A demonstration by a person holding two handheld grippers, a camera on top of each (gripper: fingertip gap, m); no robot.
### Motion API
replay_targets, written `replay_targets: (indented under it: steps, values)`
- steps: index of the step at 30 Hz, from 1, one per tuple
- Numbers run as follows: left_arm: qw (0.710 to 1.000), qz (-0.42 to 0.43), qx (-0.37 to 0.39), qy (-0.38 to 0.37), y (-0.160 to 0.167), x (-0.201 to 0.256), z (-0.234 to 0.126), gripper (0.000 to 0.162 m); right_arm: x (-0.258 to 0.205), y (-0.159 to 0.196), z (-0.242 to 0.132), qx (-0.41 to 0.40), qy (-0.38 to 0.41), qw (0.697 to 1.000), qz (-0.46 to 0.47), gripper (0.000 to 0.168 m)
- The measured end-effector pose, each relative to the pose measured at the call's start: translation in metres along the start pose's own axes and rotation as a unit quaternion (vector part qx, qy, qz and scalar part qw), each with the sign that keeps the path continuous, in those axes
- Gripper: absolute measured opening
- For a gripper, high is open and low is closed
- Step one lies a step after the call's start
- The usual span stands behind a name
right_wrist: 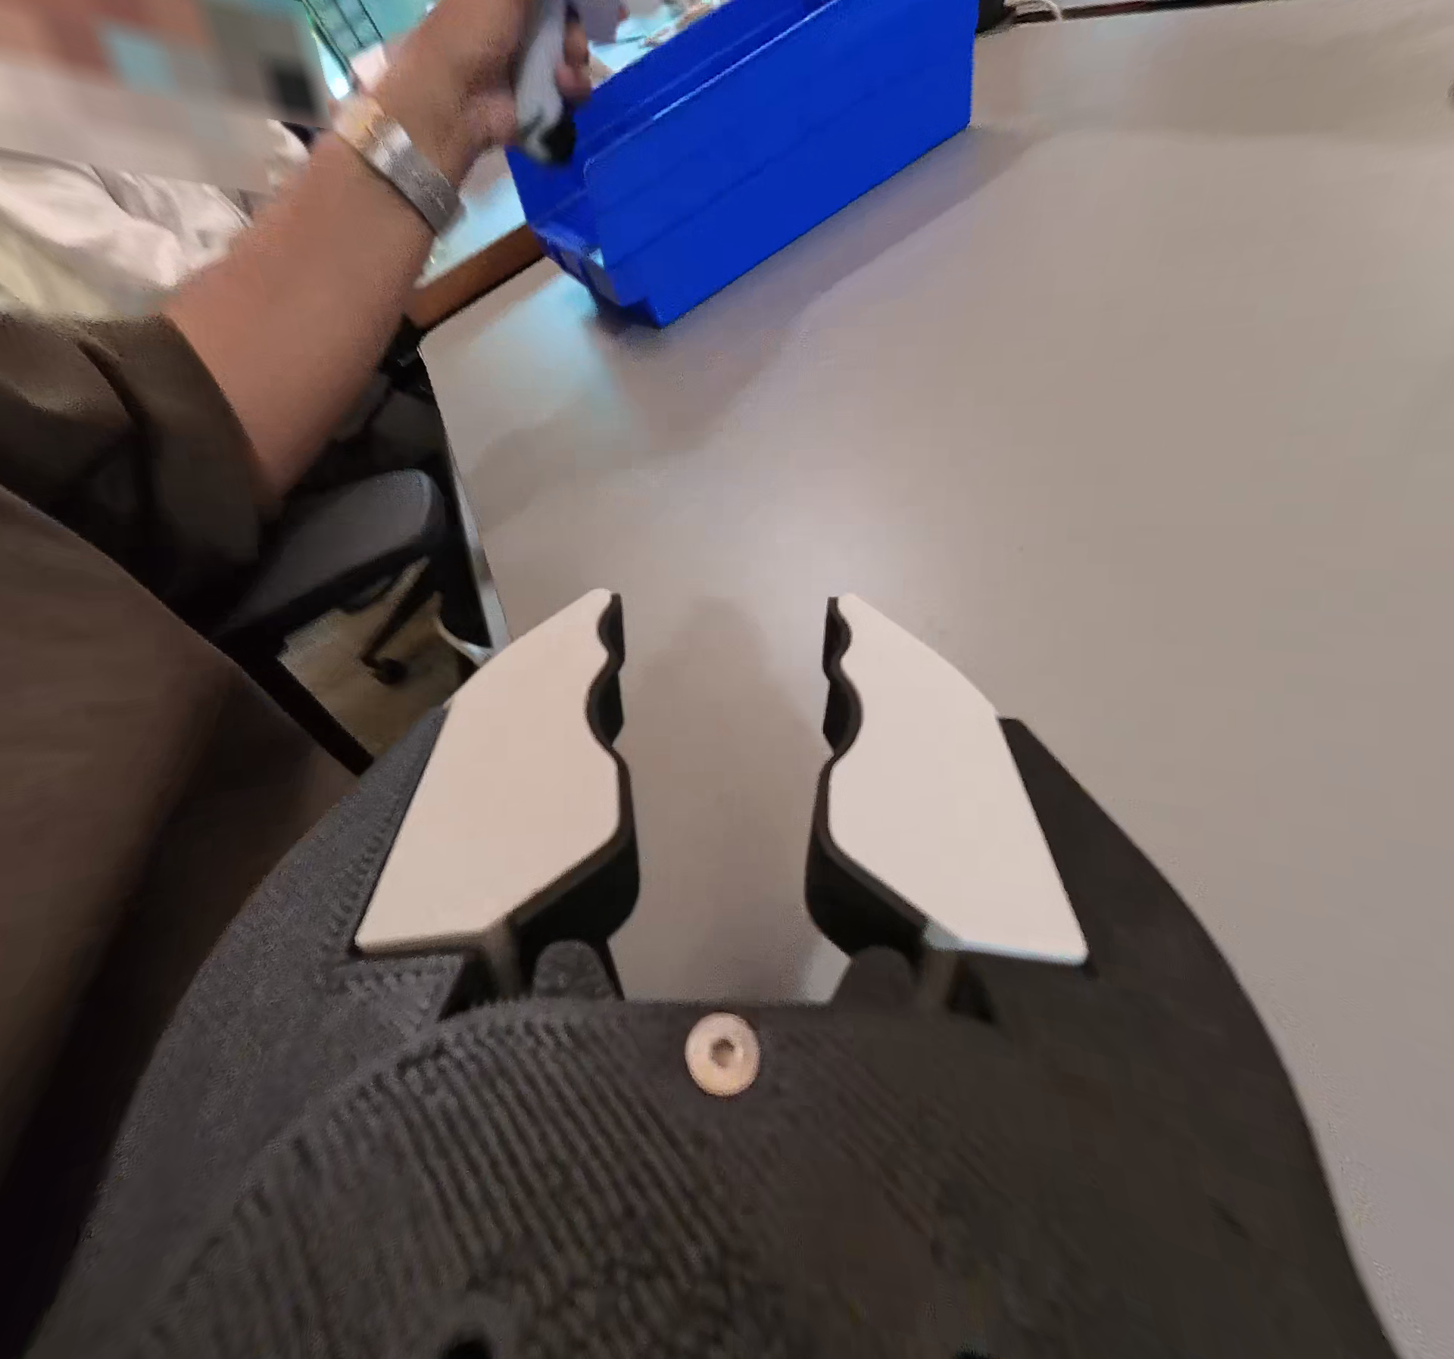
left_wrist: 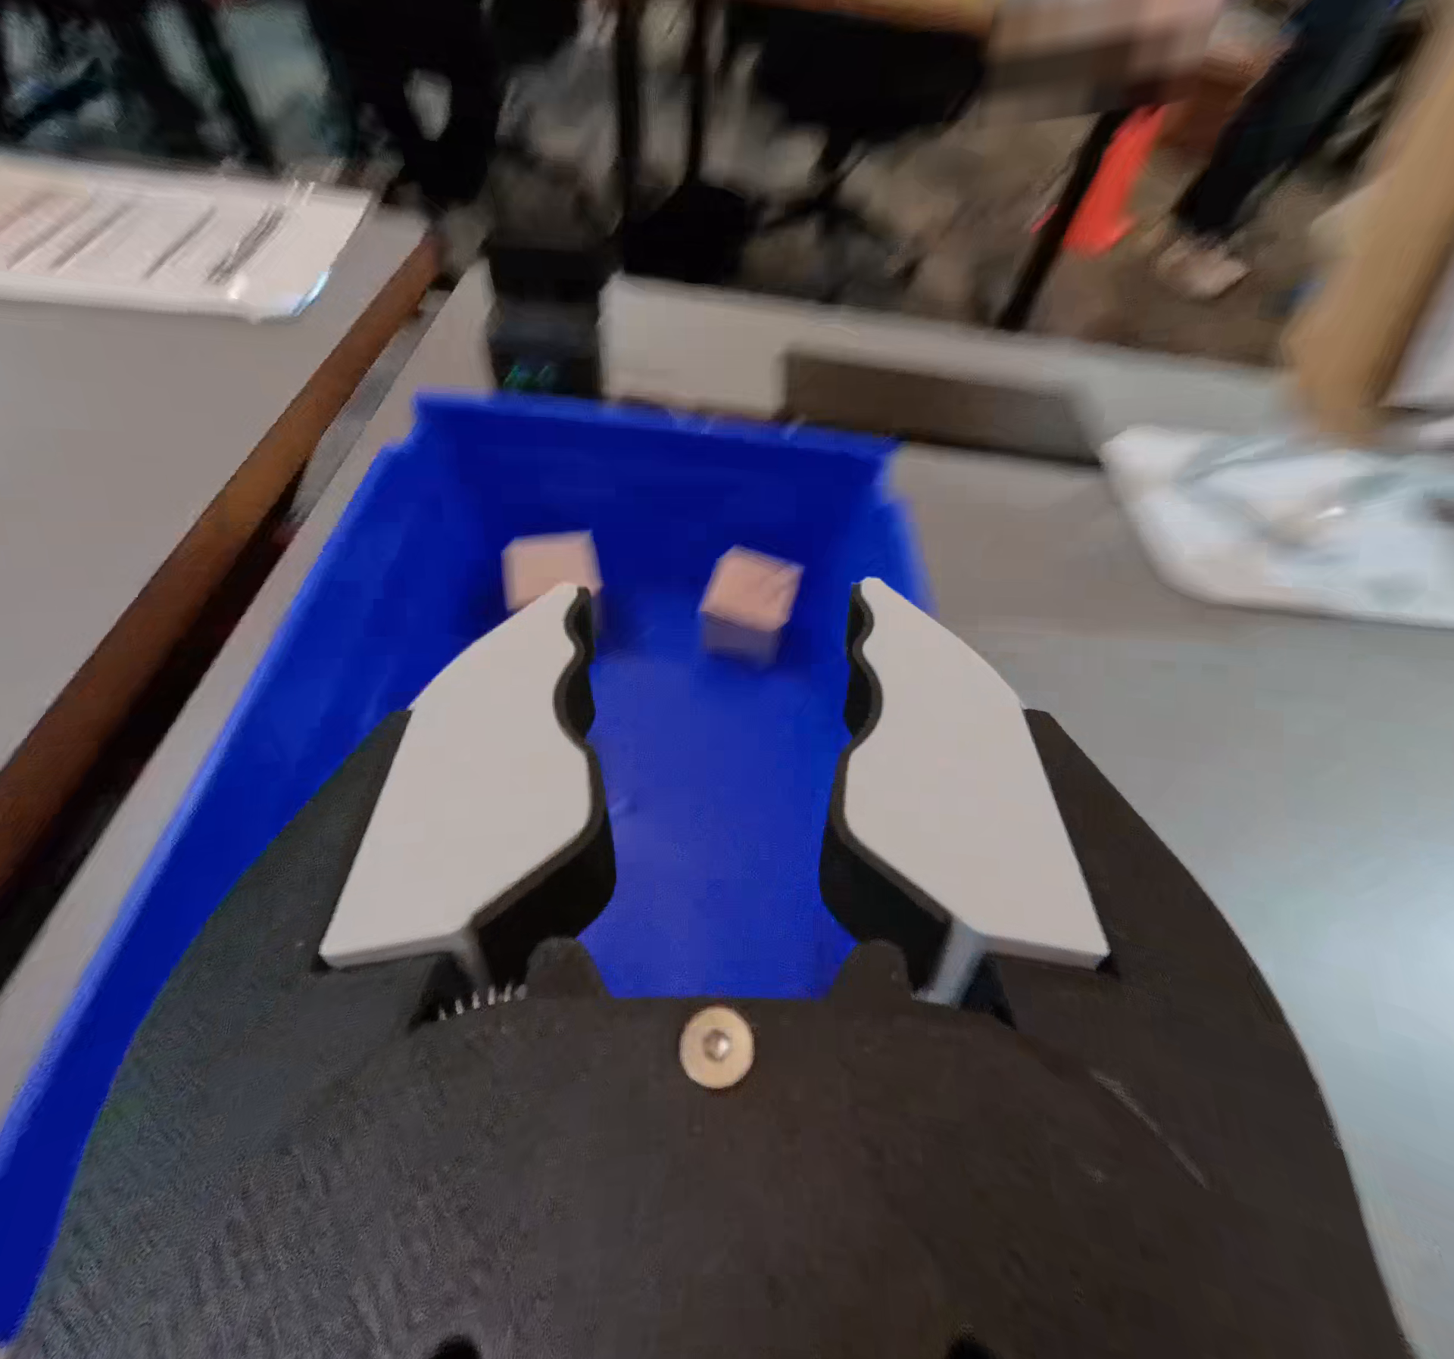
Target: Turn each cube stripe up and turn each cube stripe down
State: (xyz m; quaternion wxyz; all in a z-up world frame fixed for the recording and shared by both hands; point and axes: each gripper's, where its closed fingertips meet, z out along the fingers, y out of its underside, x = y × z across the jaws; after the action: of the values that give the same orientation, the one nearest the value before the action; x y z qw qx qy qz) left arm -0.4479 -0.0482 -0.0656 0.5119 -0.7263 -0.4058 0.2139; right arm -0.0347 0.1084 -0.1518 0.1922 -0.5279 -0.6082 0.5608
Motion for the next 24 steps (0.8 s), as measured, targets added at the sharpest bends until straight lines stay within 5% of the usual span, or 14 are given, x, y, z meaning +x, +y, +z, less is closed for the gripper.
replay_targets:
  steps: [5,11,15,19,20,22,24]
  values:
    - [0.979,-0.019,-0.181,-0.090,0.086,-0.059,0.045,0.069,0.005,-0.011,-0.004,0.031,-0.016,0.997,0.070,0.050]
    - [0.951,0.021,-0.252,-0.180,0.105,-0.093,0.057,0.077,0.006,-0.014,-0.003,0.038,-0.008,0.997,0.067,0.049]
    - [0.938,0.017,-0.299,-0.176,0.130,-0.092,0.066,0.077,0.001,-0.013,-0.001,0.033,-0.014,0.997,0.062,0.049]
    - [0.951,-0.005,-0.289,-0.107,0.132,-0.071,0.067,0.006,0.002,-0.009,0.000,0.028,-0.015,0.998,0.058,0.049]
    - [0.955,-0.008,-0.280,-0.103,0.128,-0.070,0.066,0.002,0.002,-0.009,0.000,0.028,-0.017,0.998,0.062,0.048]
    - [0.957,-0.001,-0.263,-0.119,0.120,-0.075,0.064,0.014,0.002,-0.010,0.000,0.030,-0.021,0.997,0.072,0.048]
    - [0.958,0.004,-0.251,-0.139,0.112,-0.081,0.061,0.047,0.002,-0.010,-0.001,0.032,-0.024,0.996,0.077,0.048]
